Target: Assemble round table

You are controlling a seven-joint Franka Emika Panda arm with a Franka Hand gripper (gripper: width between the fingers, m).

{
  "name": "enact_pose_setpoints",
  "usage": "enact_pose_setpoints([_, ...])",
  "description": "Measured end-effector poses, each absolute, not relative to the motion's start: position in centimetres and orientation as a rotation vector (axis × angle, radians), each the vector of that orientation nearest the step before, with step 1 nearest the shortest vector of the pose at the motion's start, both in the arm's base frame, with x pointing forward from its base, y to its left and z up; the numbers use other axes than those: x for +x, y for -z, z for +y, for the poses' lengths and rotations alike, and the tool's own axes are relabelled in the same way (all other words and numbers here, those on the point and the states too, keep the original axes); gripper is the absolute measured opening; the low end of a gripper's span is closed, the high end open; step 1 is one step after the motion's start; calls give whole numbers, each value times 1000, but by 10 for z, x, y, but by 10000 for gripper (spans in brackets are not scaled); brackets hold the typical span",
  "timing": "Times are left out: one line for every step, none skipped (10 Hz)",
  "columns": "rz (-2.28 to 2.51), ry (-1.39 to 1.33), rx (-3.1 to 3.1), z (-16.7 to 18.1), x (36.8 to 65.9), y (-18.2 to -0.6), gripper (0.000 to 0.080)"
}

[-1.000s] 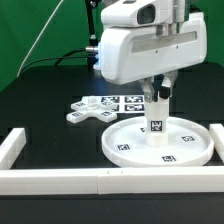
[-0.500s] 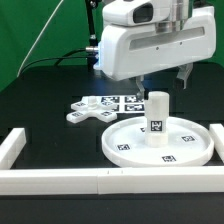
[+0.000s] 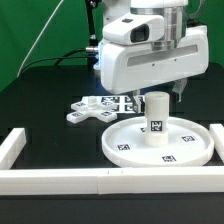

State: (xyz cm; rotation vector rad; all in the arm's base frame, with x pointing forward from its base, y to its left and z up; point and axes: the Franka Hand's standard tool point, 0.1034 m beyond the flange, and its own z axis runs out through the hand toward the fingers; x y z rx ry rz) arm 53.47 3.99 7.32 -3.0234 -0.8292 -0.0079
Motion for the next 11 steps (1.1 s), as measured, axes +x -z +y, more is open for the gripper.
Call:
enact_pose_setpoints([-825, 6, -3024, 40, 534, -73, 562])
enact_pose_setpoints([-790, 6, -3033, 40, 534, -73, 424])
enact_pose_setpoints([-769, 6, -3039, 40, 534, -73, 424])
enact_pose_setpoints([-702, 6, -3054, 40, 534, -73, 404])
enact_pose_setpoints([-572, 6, -3080, 41, 534, -73, 404])
enact_pose_setpoints([-464, 34, -3100, 40, 537, -73, 404])
enact_pose_setpoints([-339, 123, -3120, 41, 541, -72, 404])
enact_pose_setpoints([-282, 158, -3125, 42, 543, -71, 404])
enact_pose_setpoints([-282, 158, -3125, 42, 543, -71, 404])
enact_pose_setpoints([-282, 158, -3125, 42, 543, -71, 404])
enact_pose_setpoints([-282, 158, -3125, 42, 543, -71, 406])
